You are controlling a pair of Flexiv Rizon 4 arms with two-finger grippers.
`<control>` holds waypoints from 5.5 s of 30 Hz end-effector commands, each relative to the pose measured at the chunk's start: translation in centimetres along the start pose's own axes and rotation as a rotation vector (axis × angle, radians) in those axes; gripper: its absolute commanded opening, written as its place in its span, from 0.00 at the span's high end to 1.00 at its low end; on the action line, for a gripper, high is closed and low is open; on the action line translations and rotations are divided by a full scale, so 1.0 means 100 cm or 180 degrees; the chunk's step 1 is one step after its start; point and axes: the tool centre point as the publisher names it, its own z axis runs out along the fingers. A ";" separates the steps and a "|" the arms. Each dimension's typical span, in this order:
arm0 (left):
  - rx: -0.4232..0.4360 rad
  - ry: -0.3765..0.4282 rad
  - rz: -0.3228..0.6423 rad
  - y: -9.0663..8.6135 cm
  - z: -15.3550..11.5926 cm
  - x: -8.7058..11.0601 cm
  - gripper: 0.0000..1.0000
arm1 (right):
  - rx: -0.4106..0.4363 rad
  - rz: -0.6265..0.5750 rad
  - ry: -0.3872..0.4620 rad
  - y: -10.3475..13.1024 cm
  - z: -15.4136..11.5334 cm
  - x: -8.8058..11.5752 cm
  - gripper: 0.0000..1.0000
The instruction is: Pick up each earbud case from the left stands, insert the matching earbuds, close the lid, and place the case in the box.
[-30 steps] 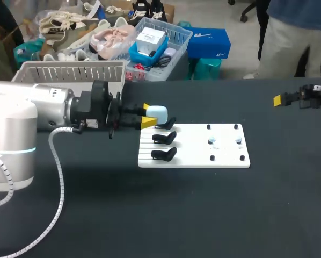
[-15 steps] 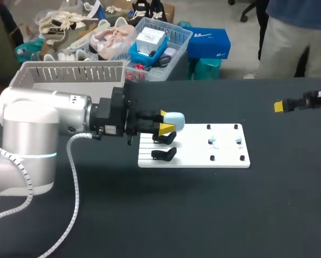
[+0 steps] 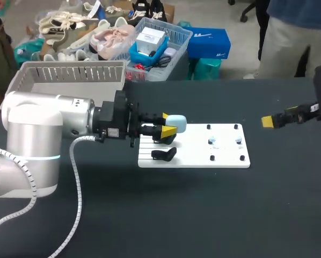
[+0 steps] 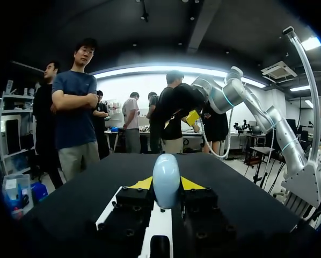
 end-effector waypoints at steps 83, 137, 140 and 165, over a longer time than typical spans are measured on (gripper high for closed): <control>0.0024 0.0107 0.0096 0.001 0.016 0.009 1.00 | -0.0091 -0.0209 0.0729 0.090 0.148 -0.017 0.00; 0.0024 0.0107 0.0096 0.001 0.016 0.009 1.00 | 0.0141 -0.0328 0.0611 0.073 0.148 -0.056 0.00; 0.0024 0.0107 0.0096 0.001 0.016 0.009 1.00 | 0.0219 -0.0387 0.0533 0.070 0.138 -0.060 0.00; 0.0024 0.0107 0.0096 0.001 0.016 0.009 1.00 | 0.1502 -0.0468 0.1089 -0.045 0.108 0.015 0.00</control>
